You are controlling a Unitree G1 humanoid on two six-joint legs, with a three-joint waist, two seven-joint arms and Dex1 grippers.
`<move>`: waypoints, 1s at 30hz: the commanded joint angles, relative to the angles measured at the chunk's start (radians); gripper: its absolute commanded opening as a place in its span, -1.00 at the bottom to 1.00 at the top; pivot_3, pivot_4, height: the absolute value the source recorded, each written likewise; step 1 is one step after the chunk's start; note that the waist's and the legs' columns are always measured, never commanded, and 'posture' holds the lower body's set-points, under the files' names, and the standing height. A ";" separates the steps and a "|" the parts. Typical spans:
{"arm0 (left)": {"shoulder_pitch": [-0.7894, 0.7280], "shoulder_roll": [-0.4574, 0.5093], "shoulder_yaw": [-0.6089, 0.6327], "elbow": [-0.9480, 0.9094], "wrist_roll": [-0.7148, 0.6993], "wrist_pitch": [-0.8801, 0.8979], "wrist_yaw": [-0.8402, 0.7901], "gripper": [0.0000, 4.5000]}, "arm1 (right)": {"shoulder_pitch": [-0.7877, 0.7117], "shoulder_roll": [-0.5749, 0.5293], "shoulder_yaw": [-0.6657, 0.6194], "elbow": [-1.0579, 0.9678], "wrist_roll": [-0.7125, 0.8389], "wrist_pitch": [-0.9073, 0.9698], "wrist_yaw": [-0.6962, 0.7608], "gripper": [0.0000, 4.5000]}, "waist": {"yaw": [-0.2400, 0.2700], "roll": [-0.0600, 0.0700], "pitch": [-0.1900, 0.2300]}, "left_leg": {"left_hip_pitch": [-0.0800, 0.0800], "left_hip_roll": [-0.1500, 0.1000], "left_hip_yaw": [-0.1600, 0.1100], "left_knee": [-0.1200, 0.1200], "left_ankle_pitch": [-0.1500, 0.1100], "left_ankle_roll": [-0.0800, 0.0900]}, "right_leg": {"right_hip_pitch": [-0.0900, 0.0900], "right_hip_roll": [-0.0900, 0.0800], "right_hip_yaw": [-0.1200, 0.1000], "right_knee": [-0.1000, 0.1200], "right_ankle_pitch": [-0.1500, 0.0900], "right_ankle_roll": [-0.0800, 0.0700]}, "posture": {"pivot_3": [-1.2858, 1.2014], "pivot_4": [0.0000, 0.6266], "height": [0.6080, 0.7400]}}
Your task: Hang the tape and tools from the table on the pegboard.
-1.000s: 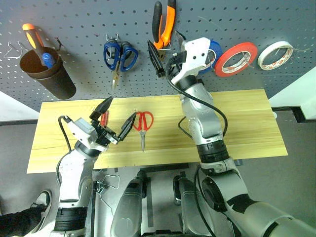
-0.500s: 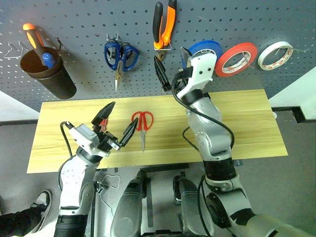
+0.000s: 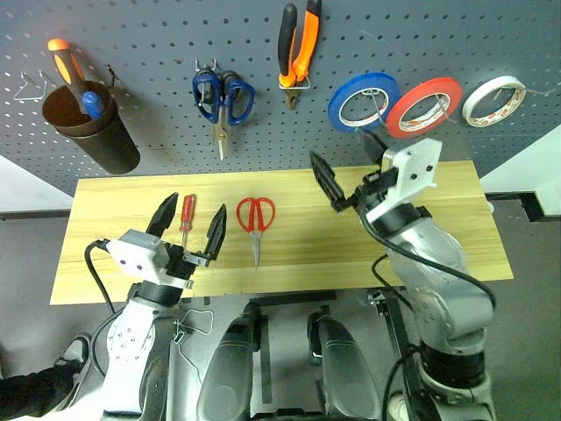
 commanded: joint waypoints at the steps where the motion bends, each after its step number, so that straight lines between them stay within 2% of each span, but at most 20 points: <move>1: -0.051 -0.020 -0.034 0.053 0.142 0.219 0.160 1.00 | 0.045 -0.093 -0.084 -0.128 0.214 0.086 0.118 0.99 | 0.000 0.000 0.000 | 0.000 0.000 0.000 0.000 0.000 0.000 | 0.000 0.000 -0.001 0.000 0.000 0.000 | 0.06 0.13 0.44; 5: -0.174 -0.069 -0.046 0.134 0.159 0.460 0.245 1.00 | 0.090 -0.240 -0.152 -0.142 0.296 0.120 0.205 0.99 | -0.001 -0.001 -0.001 | -0.002 0.000 -0.001 0.002 0.000 0.001 | 0.000 0.001 -0.005 0.000 0.001 0.001 | 0.05 0.12 0.44; 12: -0.331 -0.147 -0.087 0.221 0.224 0.700 0.343 1.00 | 0.196 -0.408 -0.154 -0.165 0.321 0.105 0.300 0.99 | 0.001 -0.004 -0.002 | -0.005 -0.001 -0.004 0.004 0.000 0.001 | 0.002 0.000 -0.011 -0.001 0.001 0.002 | 0.05 0.15 0.44; 20: -0.403 -0.260 -0.096 0.249 0.204 0.850 0.376 1.00 | 0.214 -0.434 -0.126 -0.172 0.295 0.080 0.275 0.99 | 0.003 -0.004 -0.002 | -0.004 -0.001 -0.004 0.006 0.000 0.001 | 0.003 -0.001 -0.011 -0.001 0.002 0.002 | 0.04 0.15 0.44; 30: -0.485 -0.274 -0.098 0.353 0.204 0.887 0.392 1.00 | 0.232 -0.444 -0.121 -0.192 0.299 0.074 0.262 0.99 | 0.003 -0.004 -0.003 | -0.004 -0.002 -0.005 0.007 0.000 0.001 | 0.004 -0.001 -0.011 -0.001 0.002 0.003 | 0.04 0.18 0.44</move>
